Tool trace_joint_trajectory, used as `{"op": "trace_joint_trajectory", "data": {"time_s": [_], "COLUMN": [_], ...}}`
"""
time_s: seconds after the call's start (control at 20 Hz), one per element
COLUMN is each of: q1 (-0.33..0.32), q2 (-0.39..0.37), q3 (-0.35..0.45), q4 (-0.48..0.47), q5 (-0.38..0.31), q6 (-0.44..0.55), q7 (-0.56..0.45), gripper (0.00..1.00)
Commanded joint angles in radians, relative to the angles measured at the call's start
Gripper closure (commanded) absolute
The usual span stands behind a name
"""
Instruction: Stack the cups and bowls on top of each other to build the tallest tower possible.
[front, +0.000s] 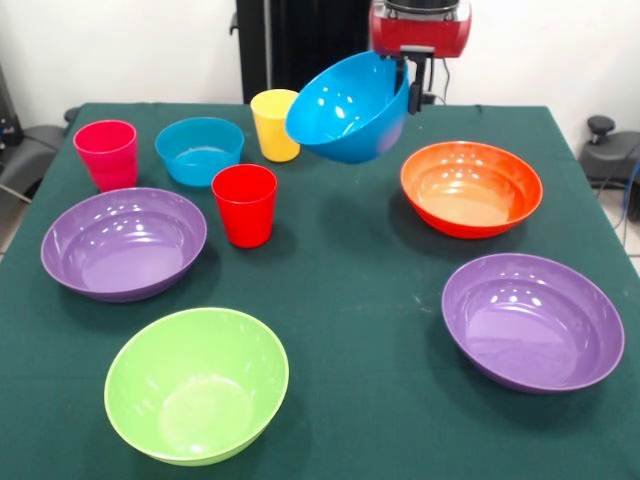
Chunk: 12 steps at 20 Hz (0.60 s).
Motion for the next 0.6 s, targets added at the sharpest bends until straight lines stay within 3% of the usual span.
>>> {"op": "trace_joint_trajectory", "data": {"time_s": [0.05, 0.6], "q1": [0.008, -0.026], "q2": [0.049, 0.028], "q3": [0.053, 0.069], "q4": [-0.018, 0.010], "q5": [-0.012, -0.017], "q6": [-0.007, -0.001], "q7": [0.121, 0.105], "gripper": [1.00, 1.00]}}
